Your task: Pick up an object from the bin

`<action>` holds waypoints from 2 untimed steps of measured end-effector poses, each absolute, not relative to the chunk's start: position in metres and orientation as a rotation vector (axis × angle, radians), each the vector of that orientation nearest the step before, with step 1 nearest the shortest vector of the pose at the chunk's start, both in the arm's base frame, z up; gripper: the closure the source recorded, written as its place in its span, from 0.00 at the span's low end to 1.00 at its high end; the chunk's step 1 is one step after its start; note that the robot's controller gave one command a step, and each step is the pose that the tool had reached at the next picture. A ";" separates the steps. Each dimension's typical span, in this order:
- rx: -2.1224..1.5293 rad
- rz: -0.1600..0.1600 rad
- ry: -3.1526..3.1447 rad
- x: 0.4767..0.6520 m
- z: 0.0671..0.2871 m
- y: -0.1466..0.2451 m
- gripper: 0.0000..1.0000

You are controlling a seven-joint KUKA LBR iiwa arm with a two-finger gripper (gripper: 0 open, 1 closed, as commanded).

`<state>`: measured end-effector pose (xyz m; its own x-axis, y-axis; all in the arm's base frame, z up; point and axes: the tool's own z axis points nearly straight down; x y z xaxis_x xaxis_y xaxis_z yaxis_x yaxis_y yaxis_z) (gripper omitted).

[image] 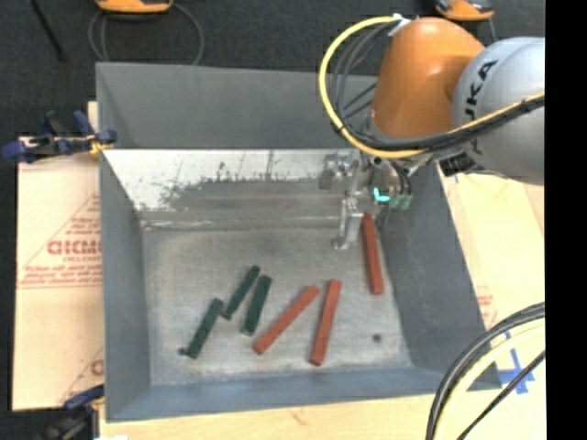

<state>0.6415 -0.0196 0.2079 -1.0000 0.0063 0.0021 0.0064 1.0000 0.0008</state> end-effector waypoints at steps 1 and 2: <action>0.219 0.000 -3.127 0.572 0.132 0.008 0.00; 0.698 0.001 -3.063 0.552 0.070 -0.010 0.00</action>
Offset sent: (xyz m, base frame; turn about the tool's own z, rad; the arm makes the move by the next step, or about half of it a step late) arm -0.0673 0.0278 -0.0723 -0.1469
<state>0.5517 -0.0097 0.0697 -0.9011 -0.4335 0.0001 -0.4335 0.9011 -0.0008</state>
